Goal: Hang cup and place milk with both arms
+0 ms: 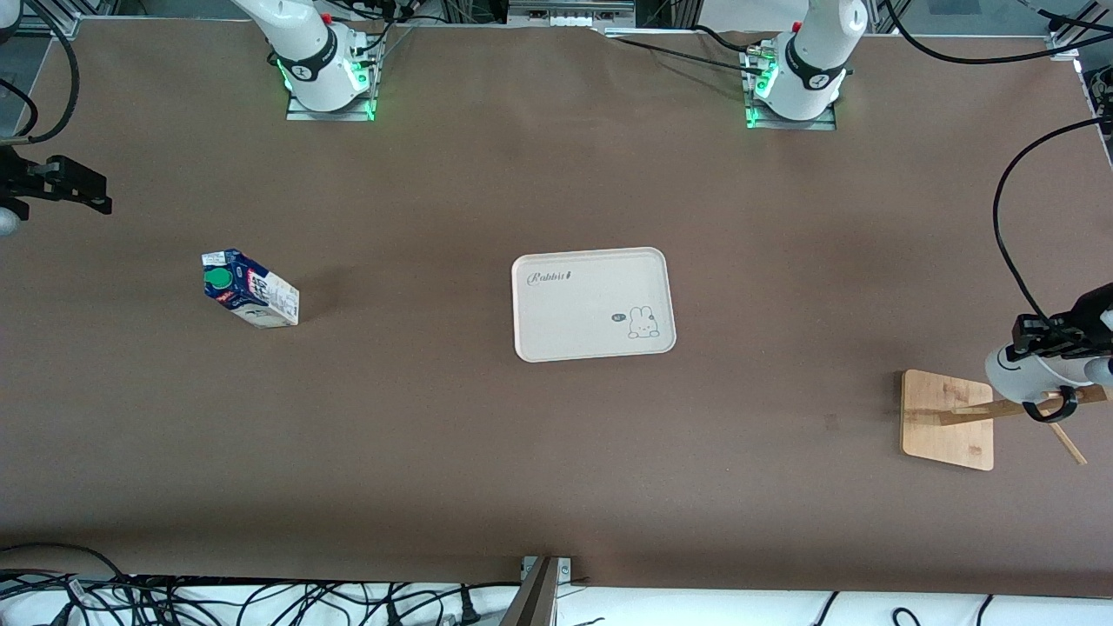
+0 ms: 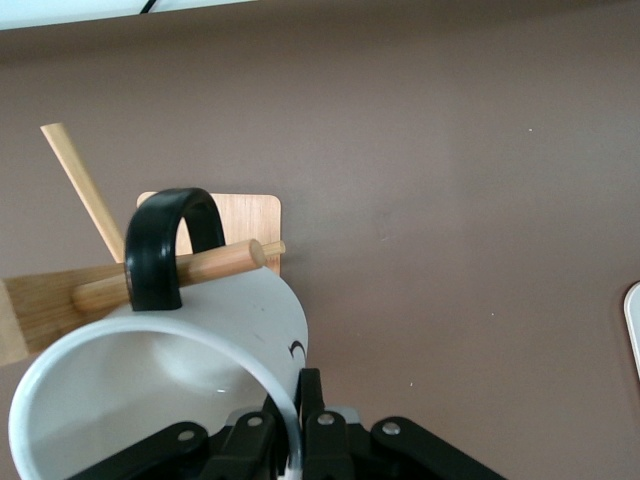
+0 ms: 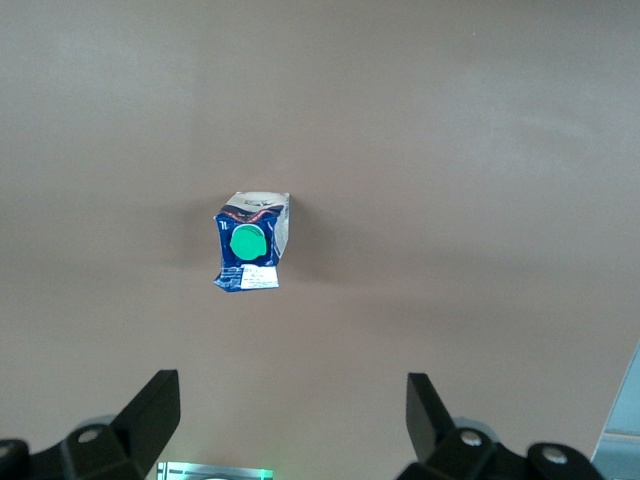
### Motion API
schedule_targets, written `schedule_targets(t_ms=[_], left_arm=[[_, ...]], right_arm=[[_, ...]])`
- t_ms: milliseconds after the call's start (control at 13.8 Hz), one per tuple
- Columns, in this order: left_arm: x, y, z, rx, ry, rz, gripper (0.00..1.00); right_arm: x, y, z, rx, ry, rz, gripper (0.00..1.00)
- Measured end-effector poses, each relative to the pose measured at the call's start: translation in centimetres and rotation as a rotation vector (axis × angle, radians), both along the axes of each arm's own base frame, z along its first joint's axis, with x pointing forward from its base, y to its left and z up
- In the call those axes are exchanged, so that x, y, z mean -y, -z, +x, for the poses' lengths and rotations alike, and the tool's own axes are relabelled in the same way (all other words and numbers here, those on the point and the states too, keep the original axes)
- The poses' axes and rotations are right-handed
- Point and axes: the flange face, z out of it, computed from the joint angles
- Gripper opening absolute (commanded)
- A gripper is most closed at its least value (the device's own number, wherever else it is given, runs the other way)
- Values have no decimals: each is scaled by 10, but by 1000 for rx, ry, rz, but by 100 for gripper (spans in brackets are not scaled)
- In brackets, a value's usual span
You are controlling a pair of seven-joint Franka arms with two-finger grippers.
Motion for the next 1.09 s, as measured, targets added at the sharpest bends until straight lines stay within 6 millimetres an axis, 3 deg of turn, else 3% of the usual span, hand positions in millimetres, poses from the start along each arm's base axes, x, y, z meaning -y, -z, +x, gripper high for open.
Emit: schedule_targets(t_ms=[289,579,724,941,1086], left_arm=[[-2,15,5,-6,34,5,100],[17,5,9,6,68,3,100],[48,-16,5,-7,116,-14,100],[103,-69,-21,-33,156,-19,100],[116,-93,-43,-50,156,7,100]], right_arm=[[3,1,0,-1,8,4,100],[-3,1,1,-2,-4,4,100],[-10,1,2,-1,-16,3,100],[-12,0,2,0,-19,2,100],[-10,0,1,0,-14,4,100]])
